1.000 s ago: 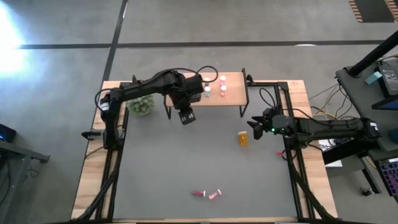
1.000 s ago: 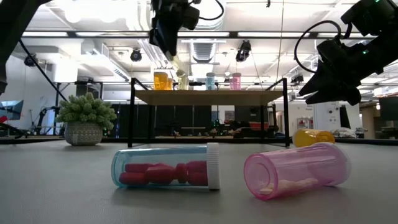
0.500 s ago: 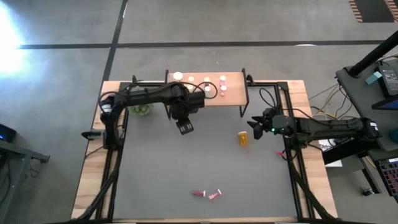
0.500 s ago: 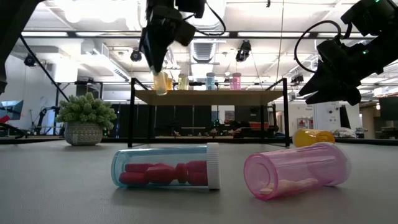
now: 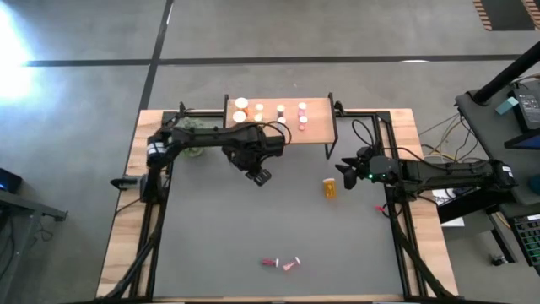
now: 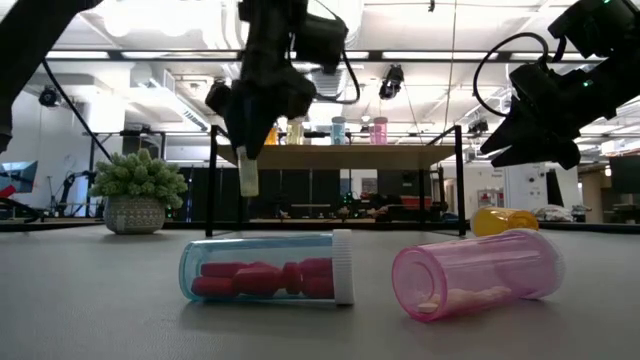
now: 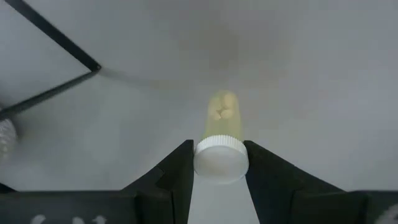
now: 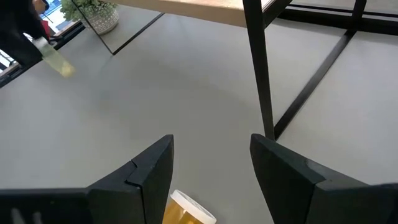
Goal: Pick and place medicine bottles onto shelf by color
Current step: Put the yellow pill bottle on the shelf aligned with the other yellow pill bottles
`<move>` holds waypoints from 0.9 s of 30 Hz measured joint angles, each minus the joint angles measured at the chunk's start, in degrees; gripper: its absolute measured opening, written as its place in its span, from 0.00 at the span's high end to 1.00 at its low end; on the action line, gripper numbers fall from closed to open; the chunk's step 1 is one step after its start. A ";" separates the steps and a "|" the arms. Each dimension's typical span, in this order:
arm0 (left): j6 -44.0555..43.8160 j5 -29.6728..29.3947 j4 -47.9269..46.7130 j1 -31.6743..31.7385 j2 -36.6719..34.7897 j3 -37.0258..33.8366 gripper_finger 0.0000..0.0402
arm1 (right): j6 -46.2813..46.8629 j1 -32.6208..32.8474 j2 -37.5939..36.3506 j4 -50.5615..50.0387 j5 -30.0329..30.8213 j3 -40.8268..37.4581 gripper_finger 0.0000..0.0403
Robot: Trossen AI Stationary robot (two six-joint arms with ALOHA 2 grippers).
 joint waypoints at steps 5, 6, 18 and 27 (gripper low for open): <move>-0.84 2.03 0.40 -0.15 2.87 0.00 0.72 | 0.02 0.00 -0.01 0.00 0.02 0.00 0.50; -0.87 2.07 0.71 -0.22 3.37 0.00 0.72 | 0.00 0.02 0.00 0.02 0.00 0.00 0.50; -1.04 2.90 2.68 -2.83 6.20 -0.52 0.72 | 0.01 0.00 0.00 0.00 0.01 0.00 0.50; -2.57 2.84 8.86 -5.46 6.20 -0.96 0.72 | 0.01 0.00 0.01 0.00 0.00 0.00 0.50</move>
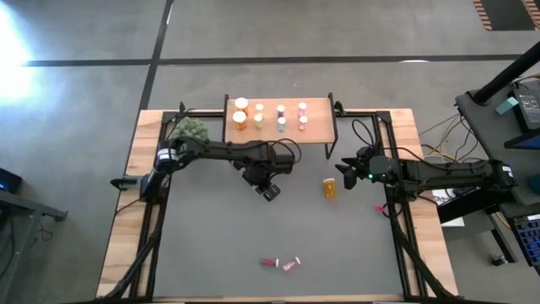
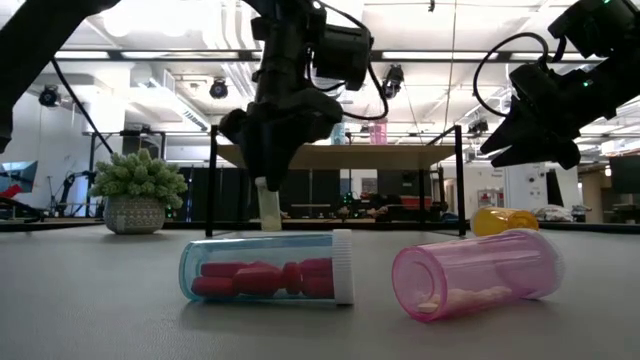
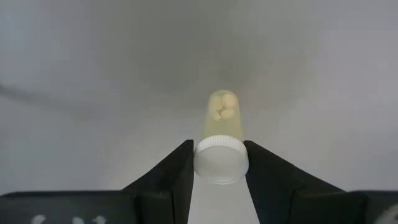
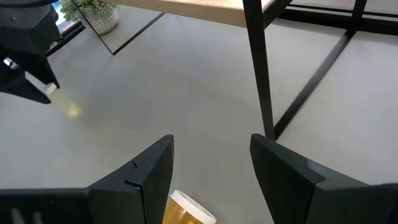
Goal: Pick and place medicine bottles onto shelf by color
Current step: Put the yellow pill bottle on the shelf aligned with the other yellow pill bottles
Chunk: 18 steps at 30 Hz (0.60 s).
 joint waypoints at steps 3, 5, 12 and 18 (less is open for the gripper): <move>-0.82 0.00 0.06 -0.72 0.00 -0.04 0.72 | 0.00 0.00 0.00 0.00 0.00 0.00 0.50; -1.37 0.00 0.08 -0.93 0.00 -0.08 0.72 | -0.01 0.00 0.00 0.00 0.00 0.00 0.50; -1.63 1.64 -0.54 -1.55 0.00 -1.12 0.72 | 0.00 0.01 -0.01 0.00 0.00 0.00 0.50; -2.71 2.27 -0.36 -2.04 -0.05 -2.07 0.72 | -0.01 0.02 0.00 0.00 0.02 0.00 0.50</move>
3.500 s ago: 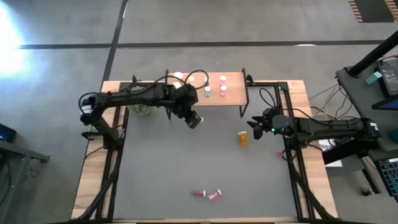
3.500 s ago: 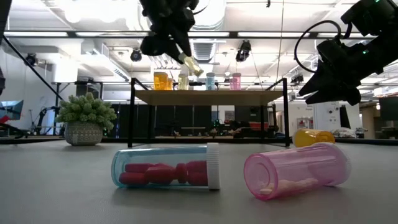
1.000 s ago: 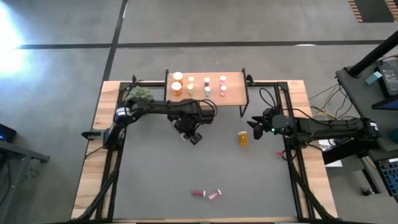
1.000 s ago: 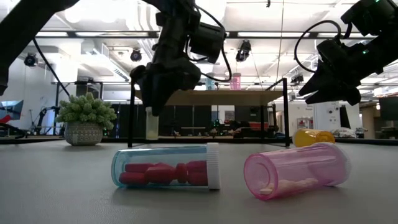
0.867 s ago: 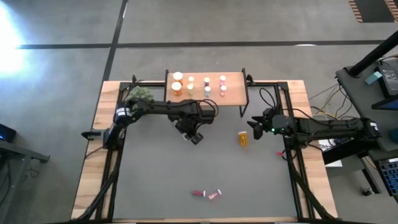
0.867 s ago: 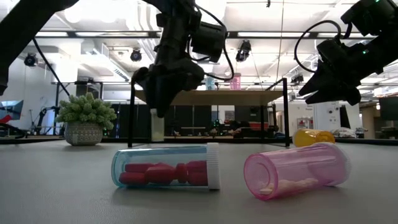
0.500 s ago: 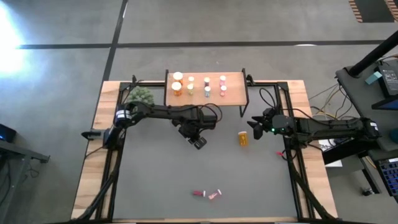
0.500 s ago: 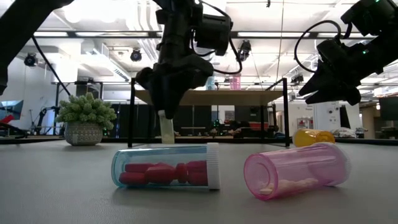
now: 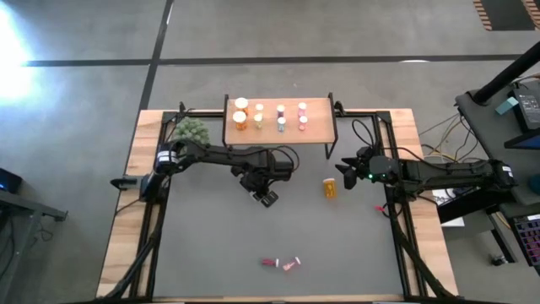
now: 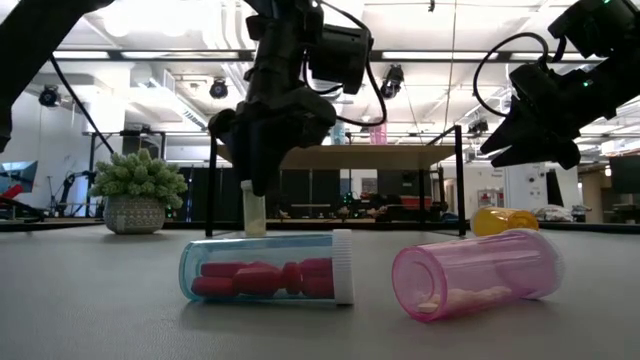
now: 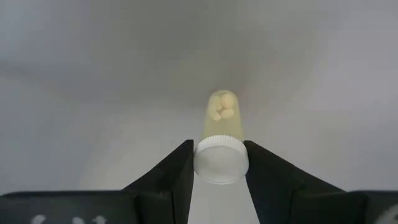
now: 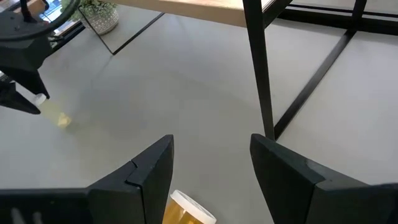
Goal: Pick and place medicine bottles onto shelf by color
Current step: Put the yellow pill bottle on the shelf aligned with the other yellow pill bottles
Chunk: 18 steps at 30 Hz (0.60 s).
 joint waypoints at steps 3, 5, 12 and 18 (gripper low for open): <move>-0.19 0.00 0.45 -0.11 -0.02 -0.72 0.72 | 0.01 -0.01 0.00 0.00 -0.01 0.00 0.50; -0.24 -0.02 0.69 -0.14 -0.02 -1.05 0.72 | 0.02 -0.01 0.00 0.00 -0.01 0.00 0.50; -0.26 -0.04 2.40 -0.22 -0.17 -2.36 0.72 | 0.01 -0.01 0.00 -0.02 -0.01 0.00 0.50; -0.61 -1.13 3.35 -0.22 -0.17 -2.26 0.72 | 0.00 0.01 -0.02 -0.02 -0.02 0.00 0.50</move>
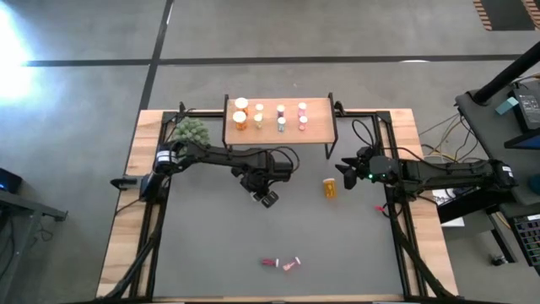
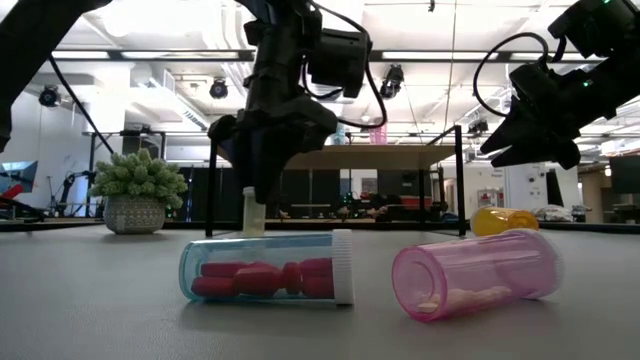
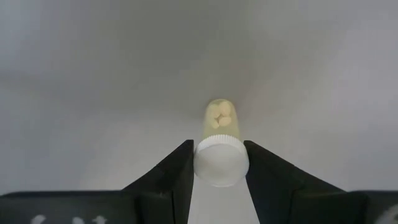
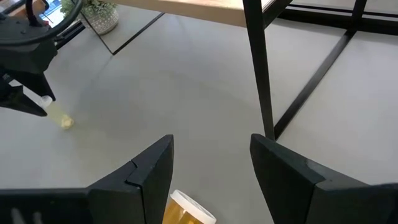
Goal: Pick and place medicine bottles onto shelf by color
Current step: Put the yellow pill bottle on the shelf aligned with the other yellow pill bottles
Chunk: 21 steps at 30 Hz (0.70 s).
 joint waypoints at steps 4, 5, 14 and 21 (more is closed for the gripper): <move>-0.16 -0.03 1.59 0.00 0.00 0.00 0.72 | 0.01 0.00 0.01 0.00 0.01 0.00 0.50; -0.16 -0.03 1.65 0.01 0.00 0.04 0.72 | 0.00 0.00 0.02 0.00 0.02 0.00 0.50; -0.43 -0.88 2.87 -0.56 0.00 -0.01 0.72 | 0.01 -0.02 0.01 0.00 0.01 0.00 0.50; -2.64 -3.43 2.69 -2.48 0.00 -0.06 0.72 | 0.02 -0.02 0.02 0.00 0.00 0.00 0.50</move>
